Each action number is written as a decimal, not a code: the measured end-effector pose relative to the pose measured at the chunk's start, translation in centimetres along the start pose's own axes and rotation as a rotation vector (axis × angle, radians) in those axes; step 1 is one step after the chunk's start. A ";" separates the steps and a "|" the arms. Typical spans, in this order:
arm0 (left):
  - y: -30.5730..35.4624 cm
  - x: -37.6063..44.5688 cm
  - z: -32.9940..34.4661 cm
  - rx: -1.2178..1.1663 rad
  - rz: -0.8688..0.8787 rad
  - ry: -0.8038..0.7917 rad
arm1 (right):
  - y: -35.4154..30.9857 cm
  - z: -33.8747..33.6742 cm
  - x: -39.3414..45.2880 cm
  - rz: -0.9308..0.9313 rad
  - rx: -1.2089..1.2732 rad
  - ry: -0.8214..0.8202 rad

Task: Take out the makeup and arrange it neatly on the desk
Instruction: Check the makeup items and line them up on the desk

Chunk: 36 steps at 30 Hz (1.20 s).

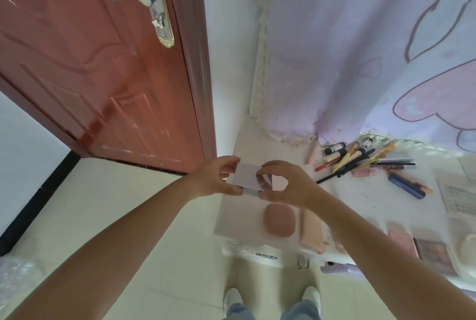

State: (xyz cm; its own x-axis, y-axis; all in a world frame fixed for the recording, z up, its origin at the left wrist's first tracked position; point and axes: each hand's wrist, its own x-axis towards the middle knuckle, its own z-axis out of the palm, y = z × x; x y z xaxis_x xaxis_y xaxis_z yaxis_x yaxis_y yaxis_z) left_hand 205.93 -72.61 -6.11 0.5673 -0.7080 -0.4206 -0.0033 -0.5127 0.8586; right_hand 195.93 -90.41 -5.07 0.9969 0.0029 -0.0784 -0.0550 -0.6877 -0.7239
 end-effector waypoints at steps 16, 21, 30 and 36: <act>13.8 -2.0 -0.6 0.100 0.269 0.164 | -6.1 -11.1 -2.1 -0.019 0.009 0.080; 15.0 -2.1 -1.0 0.027 0.262 0.253 | -7.3 -12.0 -0.8 -0.046 -0.018 0.085; 13.9 -3.1 -2.2 -0.193 0.215 0.199 | -8.4 -11.9 0.7 -0.070 -0.037 -0.020; 13.5 -3.7 -2.3 -0.243 0.231 0.086 | -8.1 -12.0 0.5 -0.080 -0.002 -0.039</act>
State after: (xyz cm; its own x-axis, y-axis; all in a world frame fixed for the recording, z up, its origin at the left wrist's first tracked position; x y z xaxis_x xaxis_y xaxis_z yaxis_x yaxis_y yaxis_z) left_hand 205.65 -75.81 7.72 0.6420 -0.7428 -0.1899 0.0507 -0.2059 0.9772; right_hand 197.54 -93.51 9.01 0.9952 0.0865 -0.0468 0.0253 -0.6852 -0.7279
